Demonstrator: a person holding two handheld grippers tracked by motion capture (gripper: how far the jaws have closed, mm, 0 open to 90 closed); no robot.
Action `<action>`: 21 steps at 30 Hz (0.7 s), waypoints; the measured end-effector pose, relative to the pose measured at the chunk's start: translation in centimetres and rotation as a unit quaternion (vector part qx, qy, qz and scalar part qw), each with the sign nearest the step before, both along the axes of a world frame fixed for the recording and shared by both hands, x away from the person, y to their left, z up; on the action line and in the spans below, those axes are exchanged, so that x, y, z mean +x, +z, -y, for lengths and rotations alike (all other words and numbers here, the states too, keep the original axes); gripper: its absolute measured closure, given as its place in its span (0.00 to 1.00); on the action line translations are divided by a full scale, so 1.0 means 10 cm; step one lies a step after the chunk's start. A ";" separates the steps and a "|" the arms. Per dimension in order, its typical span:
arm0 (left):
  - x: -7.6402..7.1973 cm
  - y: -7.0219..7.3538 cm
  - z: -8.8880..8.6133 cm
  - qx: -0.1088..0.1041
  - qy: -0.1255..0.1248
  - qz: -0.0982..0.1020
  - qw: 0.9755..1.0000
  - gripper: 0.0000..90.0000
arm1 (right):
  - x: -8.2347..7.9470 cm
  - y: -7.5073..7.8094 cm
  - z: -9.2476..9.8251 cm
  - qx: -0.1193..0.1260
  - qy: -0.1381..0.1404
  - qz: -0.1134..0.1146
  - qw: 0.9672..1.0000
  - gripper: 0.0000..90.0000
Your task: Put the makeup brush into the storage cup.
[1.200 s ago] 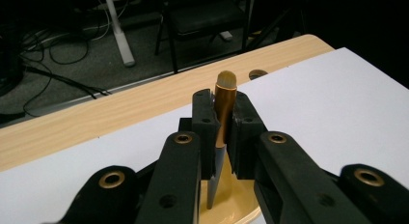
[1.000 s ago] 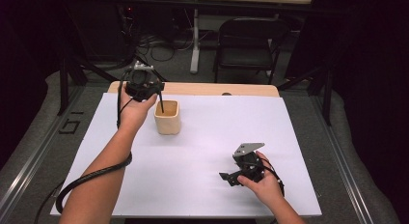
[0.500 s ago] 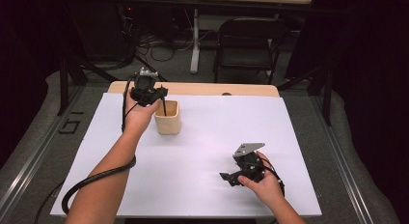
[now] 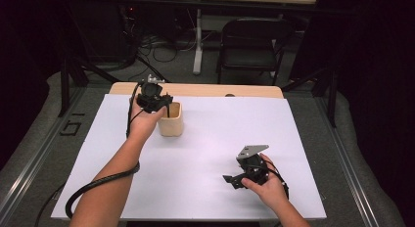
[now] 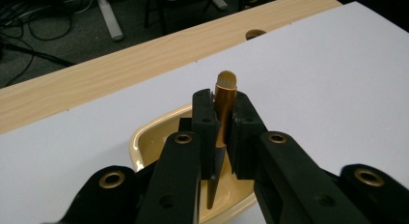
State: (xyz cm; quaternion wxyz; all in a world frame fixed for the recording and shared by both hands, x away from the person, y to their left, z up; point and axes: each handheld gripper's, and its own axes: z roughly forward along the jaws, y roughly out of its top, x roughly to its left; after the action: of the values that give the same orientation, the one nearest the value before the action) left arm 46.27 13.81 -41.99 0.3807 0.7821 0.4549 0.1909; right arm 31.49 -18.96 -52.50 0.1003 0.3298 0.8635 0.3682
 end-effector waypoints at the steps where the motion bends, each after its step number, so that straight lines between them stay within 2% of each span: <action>1: 0.00 -0.03 0.01 0.002 0.000 0.000 1.000 0.93 | 0.00 0.00 0.00 -0.002 0.001 -0.001 1.000 0.19; 7: 0.00 -0.09 0.03 0.013 -0.004 -0.008 1.000 0.93 | 0.00 0.02 0.00 -0.011 0.005 -0.008 1.000 0.19; 10: -0.01 -0.12 0.03 0.016 -0.006 -0.009 1.000 0.93 | 0.00 0.00 0.00 -0.003 0.003 -0.003 1.000 0.19; 13: 0.00 -0.14 0.04 0.021 -0.005 -0.010 1.000 0.93 | 0.00 0.01 0.00 -0.010 0.005 -0.006 1.000 0.19; 15: 0.00 -0.16 0.04 0.027 -0.004 -0.012 1.000 0.93 | 0.00 0.00 0.00 -0.003 0.003 -0.003 1.000 0.19; 21: 0.00 -0.18 0.03 0.034 -0.004 -0.014 0.999 0.93 | 0.00 0.00 0.00 -0.003 0.004 -0.003 1.000 0.19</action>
State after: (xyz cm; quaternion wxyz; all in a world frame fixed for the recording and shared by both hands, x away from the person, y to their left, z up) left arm 46.27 13.49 -43.84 0.3484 0.7990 0.4504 0.1933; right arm 31.49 -18.95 -52.51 0.0970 0.3278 0.8660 0.3650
